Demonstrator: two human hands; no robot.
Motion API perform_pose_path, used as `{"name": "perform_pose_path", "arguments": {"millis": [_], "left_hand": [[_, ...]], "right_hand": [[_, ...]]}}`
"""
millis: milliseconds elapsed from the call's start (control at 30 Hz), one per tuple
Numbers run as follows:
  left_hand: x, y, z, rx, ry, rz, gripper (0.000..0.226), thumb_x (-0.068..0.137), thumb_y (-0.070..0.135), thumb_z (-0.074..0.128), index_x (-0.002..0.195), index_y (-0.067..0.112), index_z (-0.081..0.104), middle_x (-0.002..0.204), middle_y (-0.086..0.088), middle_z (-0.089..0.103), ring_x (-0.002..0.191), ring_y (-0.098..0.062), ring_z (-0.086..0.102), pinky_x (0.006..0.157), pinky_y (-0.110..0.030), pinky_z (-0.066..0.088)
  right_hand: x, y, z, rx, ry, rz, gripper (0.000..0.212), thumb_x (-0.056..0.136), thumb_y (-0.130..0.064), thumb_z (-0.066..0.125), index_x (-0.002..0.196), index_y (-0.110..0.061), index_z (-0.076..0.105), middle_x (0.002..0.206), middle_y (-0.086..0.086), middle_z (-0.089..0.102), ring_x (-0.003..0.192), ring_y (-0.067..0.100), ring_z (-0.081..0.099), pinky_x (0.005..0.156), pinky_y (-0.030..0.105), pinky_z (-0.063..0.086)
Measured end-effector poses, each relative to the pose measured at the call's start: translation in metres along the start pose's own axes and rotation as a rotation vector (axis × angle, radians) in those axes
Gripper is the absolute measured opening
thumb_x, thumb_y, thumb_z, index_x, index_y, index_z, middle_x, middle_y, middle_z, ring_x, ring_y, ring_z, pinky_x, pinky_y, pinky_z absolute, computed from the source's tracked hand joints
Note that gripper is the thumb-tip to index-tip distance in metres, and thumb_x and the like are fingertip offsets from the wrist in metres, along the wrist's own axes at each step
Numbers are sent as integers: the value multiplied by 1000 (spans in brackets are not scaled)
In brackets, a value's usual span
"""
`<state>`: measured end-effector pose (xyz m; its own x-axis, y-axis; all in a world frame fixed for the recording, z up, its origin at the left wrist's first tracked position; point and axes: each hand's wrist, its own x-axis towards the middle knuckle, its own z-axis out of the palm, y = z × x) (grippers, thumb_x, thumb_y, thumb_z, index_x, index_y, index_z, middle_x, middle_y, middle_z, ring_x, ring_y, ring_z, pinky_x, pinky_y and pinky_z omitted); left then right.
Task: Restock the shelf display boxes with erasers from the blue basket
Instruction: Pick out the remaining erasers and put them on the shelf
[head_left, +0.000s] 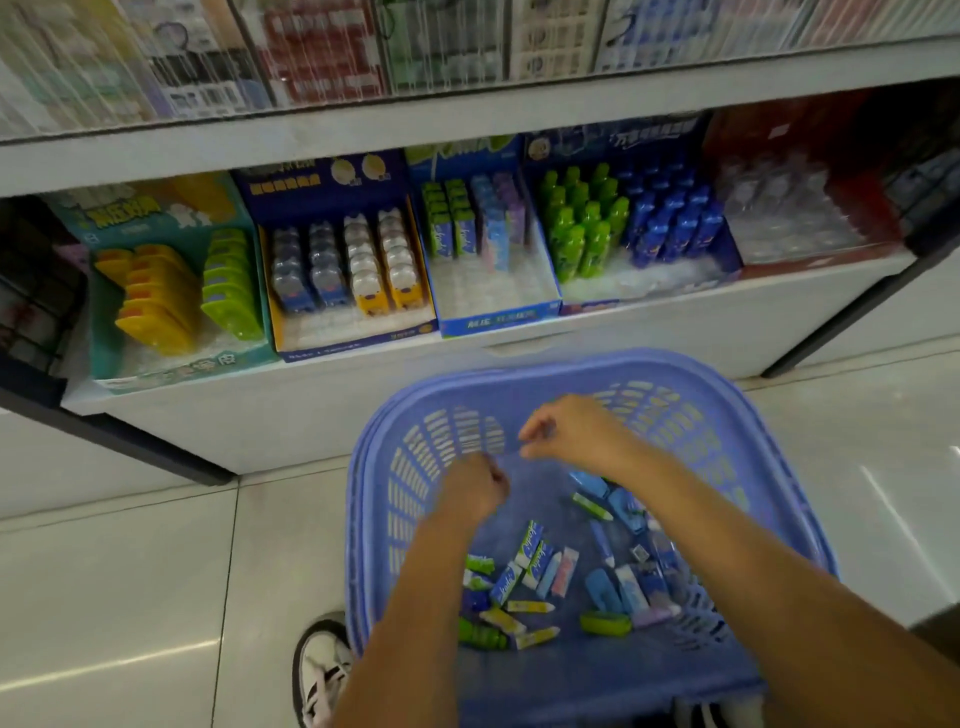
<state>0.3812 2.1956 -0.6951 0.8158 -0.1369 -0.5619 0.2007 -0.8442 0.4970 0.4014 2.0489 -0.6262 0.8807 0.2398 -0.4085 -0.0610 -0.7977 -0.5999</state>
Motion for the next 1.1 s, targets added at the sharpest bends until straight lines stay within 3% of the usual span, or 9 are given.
{"name": "perform_pose_path", "arguments": {"millis": [100, 300, 433, 633, 700, 800, 900, 967, 1100], "left_hand": [[3, -19, 41, 75, -178, -64, 28, 90, 9, 52, 111, -5, 63, 116, -24, 63, 110, -33, 59, 92, -38, 45], [14, -35, 93, 44, -182, -172, 28, 90, 12, 55, 115, 0, 63, 117, -18, 64, 109, -31, 60, 91, -34, 47], [21, -37, 113, 98, -135, -142, 33, 94, 20, 52, 122, 4, 54, 127, -15, 58, 119, -28, 54, 98, -33, 38], [31, -39, 124, -32, -174, -168, 39, 85, 20, 66, 120, 5, 59, 122, -15, 62, 113, -27, 58, 86, -22, 48], [32, -40, 123, -6, -154, -165, 38, 83, 22, 69, 117, 7, 62, 120, -14, 64, 114, -26, 58, 93, -31, 43], [32, -39, 122, -22, -131, -172, 31, 88, 19, 63, 114, 4, 62, 120, -15, 63, 114, -27, 58, 94, -34, 41], [34, -35, 114, -66, -135, -134, 24, 84, 19, 67, 99, 1, 68, 106, -19, 68, 102, -28, 63, 83, -35, 45], [36, -29, 101, -62, -134, -94, 19, 83, 23, 68, 90, 6, 68, 95, -16, 68, 92, -19, 62, 77, -34, 45], [42, -8, 64, -212, -132, -69, 13, 82, 12, 69, 91, 3, 72, 82, -12, 72, 76, -7, 67, 81, -35, 51]], "right_hand": [[7, 41, 43, -149, -241, 197, 27, 85, -11, 64, 111, -6, 68, 116, 10, 67, 111, 22, 61, 91, 25, 44], [14, 88, 99, -319, -469, 313, 38, 85, -26, 68, 116, -4, 64, 118, 15, 62, 110, 30, 58, 85, 33, 45], [21, 101, 132, -298, -425, 306, 31, 79, -25, 73, 101, -5, 65, 89, 14, 60, 83, 22, 53, 62, 28, 37], [32, 106, 150, -343, -391, 374, 22, 94, -12, 49, 113, -5, 58, 120, 16, 56, 120, 31, 52, 98, 36, 42], [35, 108, 147, -308, -396, 397, 30, 92, -15, 55, 119, -2, 58, 126, 19, 56, 119, 31, 53, 98, 36, 42], [31, 110, 137, -291, -418, 423, 36, 87, -25, 63, 116, -2, 61, 96, 15, 59, 95, 26, 56, 79, 33, 44], [25, 109, 131, -217, -432, 432, 54, 78, -25, 73, 126, -5, 56, 119, 13, 58, 109, 26, 56, 89, 31, 47], [22, 105, 119, -216, -419, 432, 49, 81, -24, 71, 124, -4, 57, 118, 12, 59, 107, 24, 58, 91, 33, 47], [17, 90, 64, -40, -261, 409, 32, 91, -22, 57, 118, -7, 65, 119, 13, 64, 110, 25, 58, 91, 31, 45]]}}
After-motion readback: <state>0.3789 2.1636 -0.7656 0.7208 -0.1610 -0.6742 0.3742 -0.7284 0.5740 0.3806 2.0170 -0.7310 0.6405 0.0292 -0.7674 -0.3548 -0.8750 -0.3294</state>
